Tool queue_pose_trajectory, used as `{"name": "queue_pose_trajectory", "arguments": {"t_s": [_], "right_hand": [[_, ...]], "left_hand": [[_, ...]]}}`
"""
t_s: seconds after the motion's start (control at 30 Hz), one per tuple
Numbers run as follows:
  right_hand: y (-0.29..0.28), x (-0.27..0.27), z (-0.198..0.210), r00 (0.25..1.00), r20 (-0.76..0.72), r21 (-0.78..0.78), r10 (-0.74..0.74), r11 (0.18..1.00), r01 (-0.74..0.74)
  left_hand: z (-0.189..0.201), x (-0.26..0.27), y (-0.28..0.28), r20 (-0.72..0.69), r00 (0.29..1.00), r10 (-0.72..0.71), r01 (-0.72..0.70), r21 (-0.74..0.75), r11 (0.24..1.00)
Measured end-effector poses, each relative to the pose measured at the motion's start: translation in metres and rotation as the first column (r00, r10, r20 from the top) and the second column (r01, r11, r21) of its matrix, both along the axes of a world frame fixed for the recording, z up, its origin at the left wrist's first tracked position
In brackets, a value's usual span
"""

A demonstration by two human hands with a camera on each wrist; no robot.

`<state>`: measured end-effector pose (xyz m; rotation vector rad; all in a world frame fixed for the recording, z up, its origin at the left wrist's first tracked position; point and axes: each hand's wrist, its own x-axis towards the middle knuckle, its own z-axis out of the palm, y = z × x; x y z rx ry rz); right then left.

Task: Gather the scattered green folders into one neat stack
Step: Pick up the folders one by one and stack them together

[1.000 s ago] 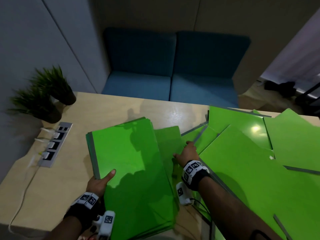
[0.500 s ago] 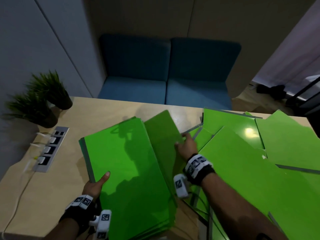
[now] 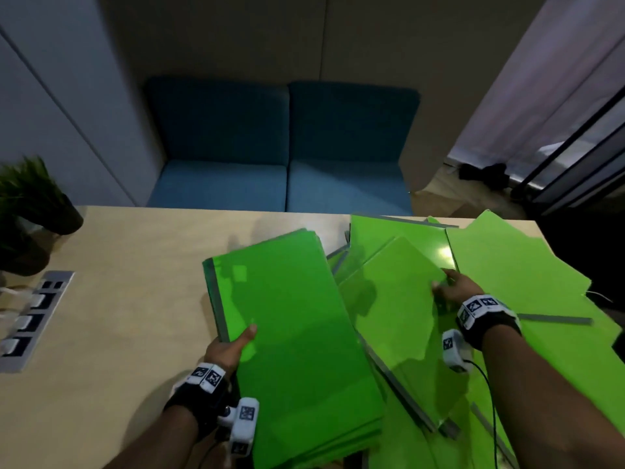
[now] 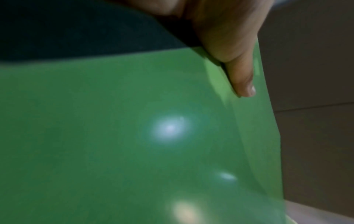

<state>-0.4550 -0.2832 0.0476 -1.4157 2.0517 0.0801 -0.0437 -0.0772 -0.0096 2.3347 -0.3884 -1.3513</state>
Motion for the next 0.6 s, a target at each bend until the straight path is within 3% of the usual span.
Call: {"name": "queue_pose_trajectory", "arguments": {"t_s": [0.13, 0.33, 0.6], "right_hand": [[0.006, -0.010, -0.025, 0.979, -0.169, 0.086, 0.113, 0.991, -0.100], [0.015, -0.005, -0.036, 0.947, -0.266, -0.004, 0.179, 0.982, -0.186], [0.005, -0.001, 0.007, 0.967, -0.175, -0.160, 0.183, 0.964, -0.212]], "left_hand": [[-0.011, -0.016, 0.003, -0.007, 0.999, 0.051, -0.051, 0.016, 0.999], [-0.012, -0.016, 0.001, 0.027, 0.997, 0.070, -0.071, 0.016, 0.997], [-0.020, -0.012, -0.001, 0.029, 0.999, 0.044, -0.045, 0.034, 0.998]]}}
